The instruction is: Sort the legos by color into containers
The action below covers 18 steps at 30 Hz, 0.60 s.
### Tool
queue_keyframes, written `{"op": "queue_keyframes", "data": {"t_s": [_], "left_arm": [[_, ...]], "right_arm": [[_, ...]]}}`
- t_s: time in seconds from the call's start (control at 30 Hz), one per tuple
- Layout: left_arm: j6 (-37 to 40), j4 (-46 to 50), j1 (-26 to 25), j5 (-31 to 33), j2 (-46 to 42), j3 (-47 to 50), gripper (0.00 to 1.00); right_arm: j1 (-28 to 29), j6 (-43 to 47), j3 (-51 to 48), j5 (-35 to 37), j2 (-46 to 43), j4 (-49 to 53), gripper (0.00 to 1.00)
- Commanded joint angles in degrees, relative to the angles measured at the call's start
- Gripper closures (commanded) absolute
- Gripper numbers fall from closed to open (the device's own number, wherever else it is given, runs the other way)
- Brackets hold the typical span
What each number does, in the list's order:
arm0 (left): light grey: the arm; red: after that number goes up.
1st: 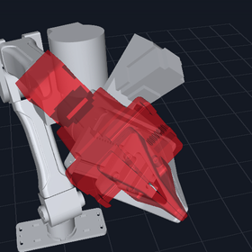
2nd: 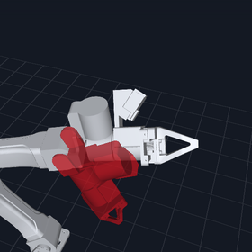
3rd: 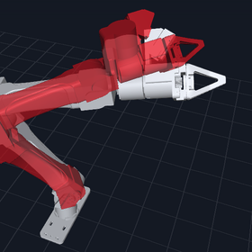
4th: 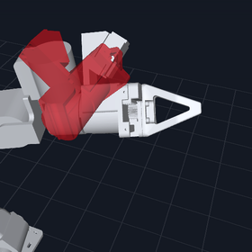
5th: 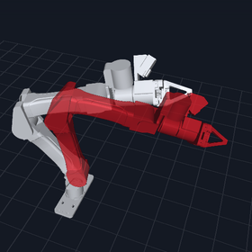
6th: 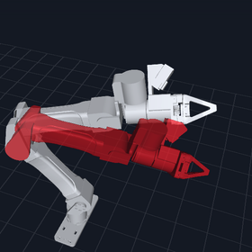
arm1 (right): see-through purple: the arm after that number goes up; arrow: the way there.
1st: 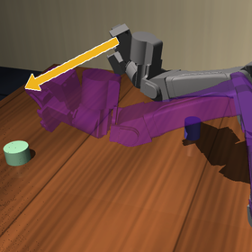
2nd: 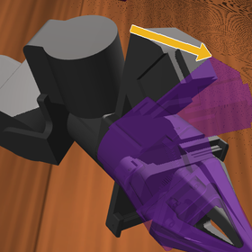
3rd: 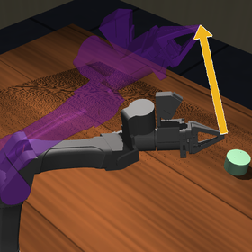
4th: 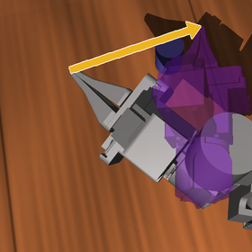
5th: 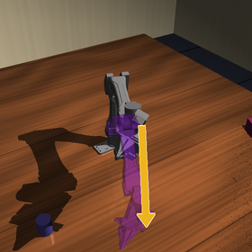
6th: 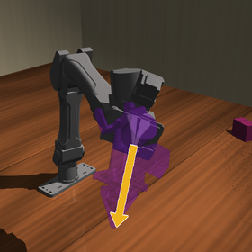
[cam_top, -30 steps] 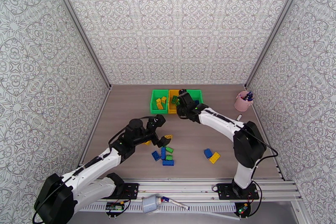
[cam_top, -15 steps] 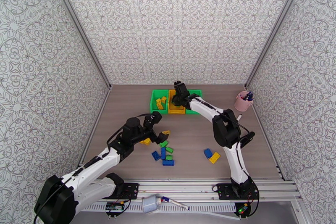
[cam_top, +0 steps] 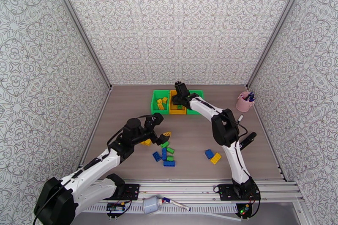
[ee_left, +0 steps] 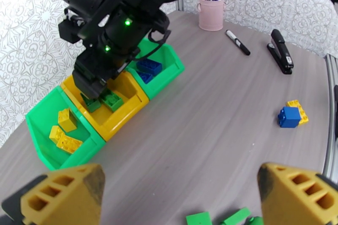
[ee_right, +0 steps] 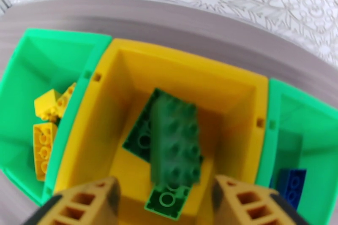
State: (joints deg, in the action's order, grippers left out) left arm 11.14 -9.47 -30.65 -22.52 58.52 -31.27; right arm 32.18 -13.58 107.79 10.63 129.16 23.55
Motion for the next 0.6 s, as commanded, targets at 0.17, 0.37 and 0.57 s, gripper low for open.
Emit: {"op": "queue_keyframes", "data": {"t_s": [0.17,0.37,0.57], "left_arm": [[9.5,7.2,-0.5,-13.9,-1.8,-0.9,0.00],[11.1,8.9,-0.7,-20.0,-1.2,-1.5,0.00],[11.1,9.5,-0.6,-22.8,0.7,-2.2,0.00]], "right_arm": [[0.0,-2.9,-21.7,-1.7,-21.9,-7.1,0.25],[0.2,0.4,-38.4,-2.8,-35.9,-3.9,0.14],[0.8,1.1,-48.2,0.3,-47.0,8.3,0.10]]}}
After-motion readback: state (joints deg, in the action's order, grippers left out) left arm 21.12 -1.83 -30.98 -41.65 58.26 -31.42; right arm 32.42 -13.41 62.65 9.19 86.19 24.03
